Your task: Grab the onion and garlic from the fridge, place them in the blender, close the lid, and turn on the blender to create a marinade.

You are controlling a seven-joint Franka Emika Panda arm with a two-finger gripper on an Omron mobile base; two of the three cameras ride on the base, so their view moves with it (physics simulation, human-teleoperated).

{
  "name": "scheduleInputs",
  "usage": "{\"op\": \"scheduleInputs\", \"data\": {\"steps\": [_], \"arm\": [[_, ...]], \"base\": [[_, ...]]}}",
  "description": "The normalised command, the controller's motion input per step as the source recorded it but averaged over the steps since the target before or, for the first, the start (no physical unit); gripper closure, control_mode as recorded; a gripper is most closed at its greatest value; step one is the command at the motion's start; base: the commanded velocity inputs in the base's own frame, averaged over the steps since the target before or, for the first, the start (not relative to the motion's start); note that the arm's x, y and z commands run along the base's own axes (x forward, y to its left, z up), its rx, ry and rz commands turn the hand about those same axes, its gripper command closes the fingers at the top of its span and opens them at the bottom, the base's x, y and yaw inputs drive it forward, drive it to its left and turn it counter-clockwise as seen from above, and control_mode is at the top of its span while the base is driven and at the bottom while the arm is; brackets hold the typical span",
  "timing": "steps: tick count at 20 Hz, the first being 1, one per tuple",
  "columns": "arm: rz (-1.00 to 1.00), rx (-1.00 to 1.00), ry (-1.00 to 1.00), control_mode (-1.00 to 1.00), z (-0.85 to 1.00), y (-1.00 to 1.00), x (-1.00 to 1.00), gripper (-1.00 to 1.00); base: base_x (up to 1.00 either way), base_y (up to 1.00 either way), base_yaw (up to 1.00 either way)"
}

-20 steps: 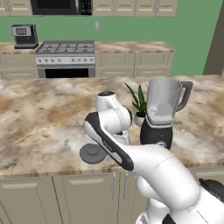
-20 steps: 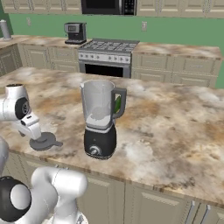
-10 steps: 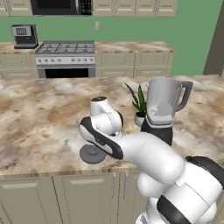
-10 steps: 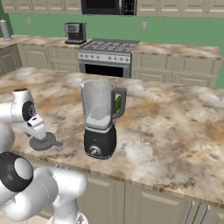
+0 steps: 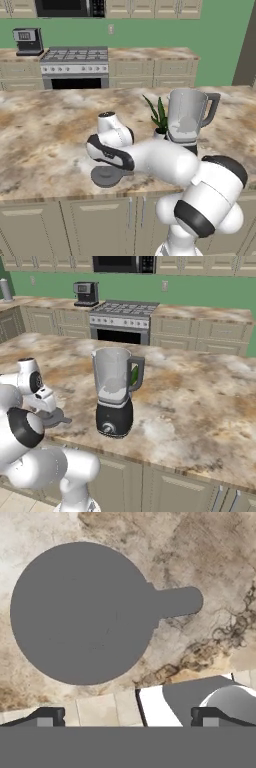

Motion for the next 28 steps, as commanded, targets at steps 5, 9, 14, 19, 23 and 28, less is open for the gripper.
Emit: {"op": "scheduleInputs", "data": {"steps": [5,9,14,19,23,28], "arm": [[0.08,0.0,0.01,-1.0,-0.45,0.11,-0.03,-1.0],[0.01,0.01,-0.07,-1.0,-0.39,-0.04,0.0,-1.0],[0.0,0.0,-0.03,-1.0,-0.02,0.0,0.28,-1.0],[0.0,0.0,-0.02,-1.0,-0.03,0.0,0.47,-1.0],[0.0,0.0,-0.01,-1.0,-0.39,0.01,0.04,-1.0],[0.0,0.0,-0.07,-1.0,-0.09,0.2,0.15,-1.0]], "base": [[0.0,0.0,0.0],[0.0,0.0,0.0],[0.0,0.0,0.0],[0.0,0.0,0.0],[0.0,0.0,0.0],[0.0,0.0,0.0]]}}
